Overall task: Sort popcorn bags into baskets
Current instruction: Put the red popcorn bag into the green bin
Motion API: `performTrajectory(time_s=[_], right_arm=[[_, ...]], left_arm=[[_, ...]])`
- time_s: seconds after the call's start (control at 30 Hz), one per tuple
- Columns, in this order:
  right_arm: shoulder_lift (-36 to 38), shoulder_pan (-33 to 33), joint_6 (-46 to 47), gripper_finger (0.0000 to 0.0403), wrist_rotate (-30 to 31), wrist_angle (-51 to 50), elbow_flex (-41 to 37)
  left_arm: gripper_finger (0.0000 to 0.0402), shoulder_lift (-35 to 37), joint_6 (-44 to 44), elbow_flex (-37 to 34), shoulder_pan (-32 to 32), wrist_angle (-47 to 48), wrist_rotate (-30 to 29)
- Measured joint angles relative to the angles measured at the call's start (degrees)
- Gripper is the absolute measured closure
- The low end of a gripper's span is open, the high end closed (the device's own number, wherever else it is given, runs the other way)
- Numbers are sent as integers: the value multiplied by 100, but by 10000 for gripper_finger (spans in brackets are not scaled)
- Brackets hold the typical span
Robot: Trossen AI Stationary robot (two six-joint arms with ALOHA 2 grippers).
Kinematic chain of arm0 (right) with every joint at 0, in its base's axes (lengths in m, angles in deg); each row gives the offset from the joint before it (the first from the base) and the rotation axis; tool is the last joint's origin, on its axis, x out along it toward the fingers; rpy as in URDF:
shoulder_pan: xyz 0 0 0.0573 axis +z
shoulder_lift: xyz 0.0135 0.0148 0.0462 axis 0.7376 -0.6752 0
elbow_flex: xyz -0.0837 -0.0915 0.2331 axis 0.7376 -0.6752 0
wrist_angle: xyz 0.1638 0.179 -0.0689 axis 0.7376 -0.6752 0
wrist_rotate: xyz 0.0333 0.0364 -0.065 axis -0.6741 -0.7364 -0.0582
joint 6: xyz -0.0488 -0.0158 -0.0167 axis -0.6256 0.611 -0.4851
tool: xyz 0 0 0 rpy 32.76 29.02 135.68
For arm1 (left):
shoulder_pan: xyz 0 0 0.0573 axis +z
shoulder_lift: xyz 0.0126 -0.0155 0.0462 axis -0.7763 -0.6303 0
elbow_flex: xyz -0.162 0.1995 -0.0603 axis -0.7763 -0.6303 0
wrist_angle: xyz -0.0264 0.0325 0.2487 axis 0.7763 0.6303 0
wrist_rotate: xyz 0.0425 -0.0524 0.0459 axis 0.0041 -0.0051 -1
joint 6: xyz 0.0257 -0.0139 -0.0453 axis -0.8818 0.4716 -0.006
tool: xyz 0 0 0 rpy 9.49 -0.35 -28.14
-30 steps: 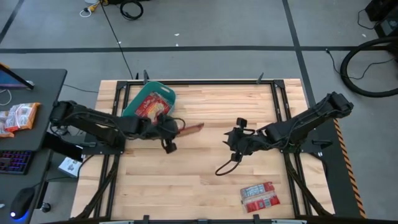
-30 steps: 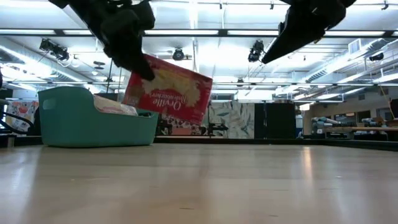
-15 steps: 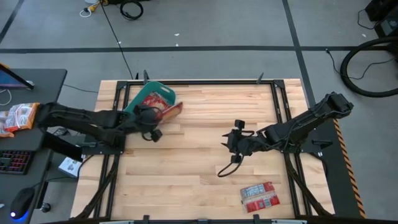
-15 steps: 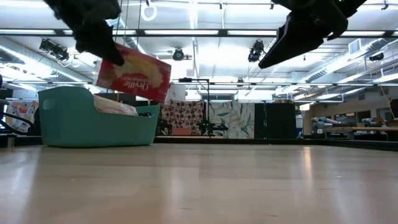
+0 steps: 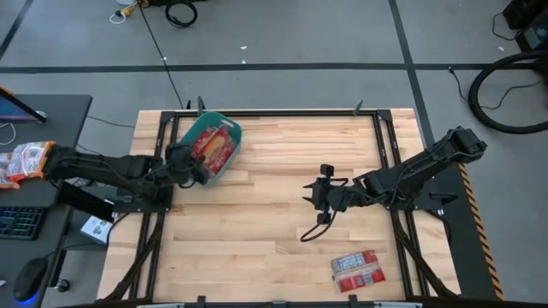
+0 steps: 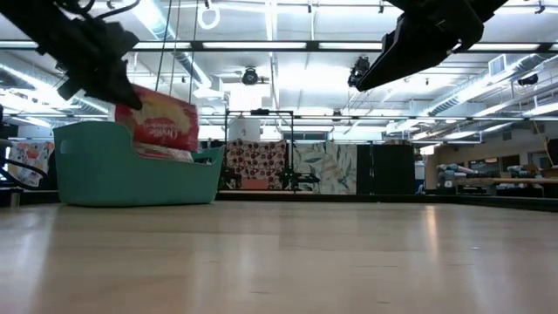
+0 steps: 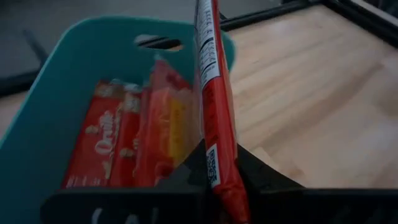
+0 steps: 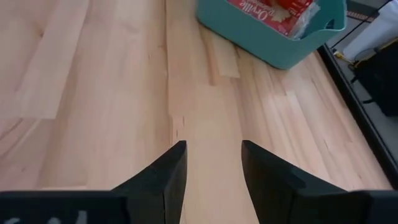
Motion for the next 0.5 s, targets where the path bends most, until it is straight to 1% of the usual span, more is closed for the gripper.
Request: performTrajectory(time_s=[0.13,0.23,0.37,0.5], right_arm=[[-2,-23,-14,245,-101,18,0],[-2,-65,-38,245,-229,45,0],[-2,-89,-43,245,-348,55,0],[-2,-89,-44,245,-356,68,0]], left_arm=[[368,284,858,-265,28,179,-169],[363,376,1057,-311,114,272,-243],[331,381,1061,-310,227,322,-468],[291,367,1064,-310,434,447,-433]])
